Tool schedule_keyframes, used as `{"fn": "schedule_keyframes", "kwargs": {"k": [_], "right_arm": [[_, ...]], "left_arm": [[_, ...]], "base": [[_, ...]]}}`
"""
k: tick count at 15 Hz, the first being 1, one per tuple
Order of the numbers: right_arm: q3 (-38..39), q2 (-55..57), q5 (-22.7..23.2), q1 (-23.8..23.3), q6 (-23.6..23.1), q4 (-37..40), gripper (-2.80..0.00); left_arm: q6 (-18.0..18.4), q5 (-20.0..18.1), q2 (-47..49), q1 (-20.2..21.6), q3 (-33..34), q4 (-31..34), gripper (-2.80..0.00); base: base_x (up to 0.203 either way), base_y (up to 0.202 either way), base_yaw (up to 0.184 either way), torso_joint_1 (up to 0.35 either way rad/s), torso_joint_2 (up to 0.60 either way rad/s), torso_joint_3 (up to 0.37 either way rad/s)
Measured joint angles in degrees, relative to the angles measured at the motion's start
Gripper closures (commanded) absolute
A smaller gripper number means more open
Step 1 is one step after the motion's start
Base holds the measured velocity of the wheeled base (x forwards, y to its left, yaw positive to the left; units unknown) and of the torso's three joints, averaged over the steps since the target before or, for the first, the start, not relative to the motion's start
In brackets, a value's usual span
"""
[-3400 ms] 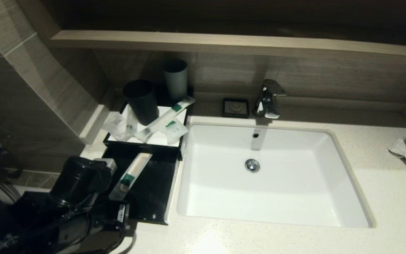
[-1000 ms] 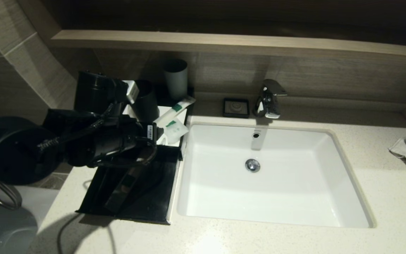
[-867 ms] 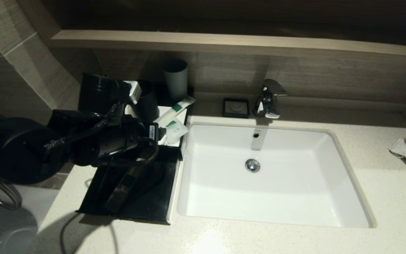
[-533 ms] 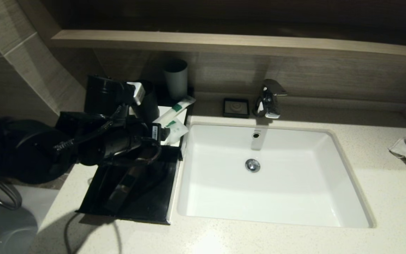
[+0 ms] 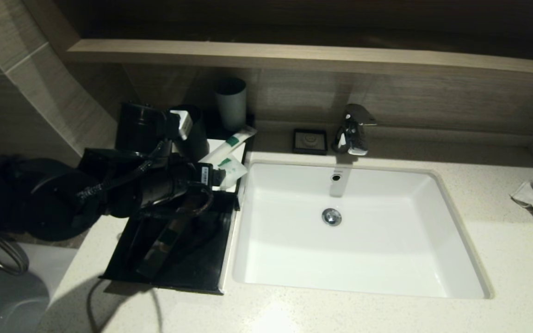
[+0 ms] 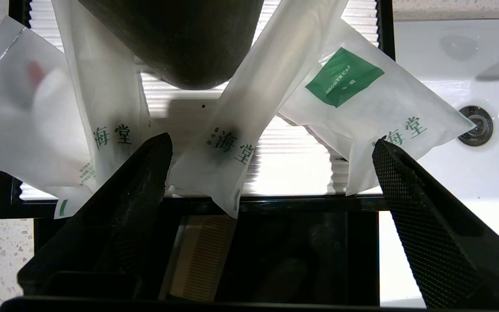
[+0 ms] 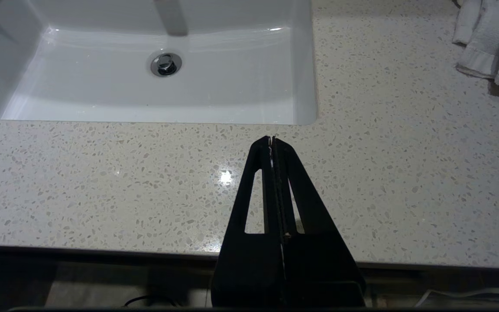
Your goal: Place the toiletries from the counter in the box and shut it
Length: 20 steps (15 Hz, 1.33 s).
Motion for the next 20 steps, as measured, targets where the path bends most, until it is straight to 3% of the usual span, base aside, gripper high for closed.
{"fn": "schedule_keyframes", "kwargs": {"k": [9,10,20], "right_arm": [[0.0,0.0,0.0,0.0,0.0,0.0,0.0],[0.0,0.0,-0.02,0.0,0.0,0.0,0.0],[0.0,0.0,0.0,0.0,0.0,0.0,0.0]], "left_arm": [[-0.24,0.0,0.96,0.0,0.11,-0.03,-2.8],[-0.24,0.01,0.99,0.0,0.09,-0.03,0.0],[-0.57,0.26,0.73,-0.09,0.68,-0.04,0.0]], "base": [[0.0,0.0,0.0,0.0,0.0,0.0],[0.0,0.0,0.0,0.0,0.0,0.0],[0.0,0.0,0.0,0.0,0.0,0.0]]}}
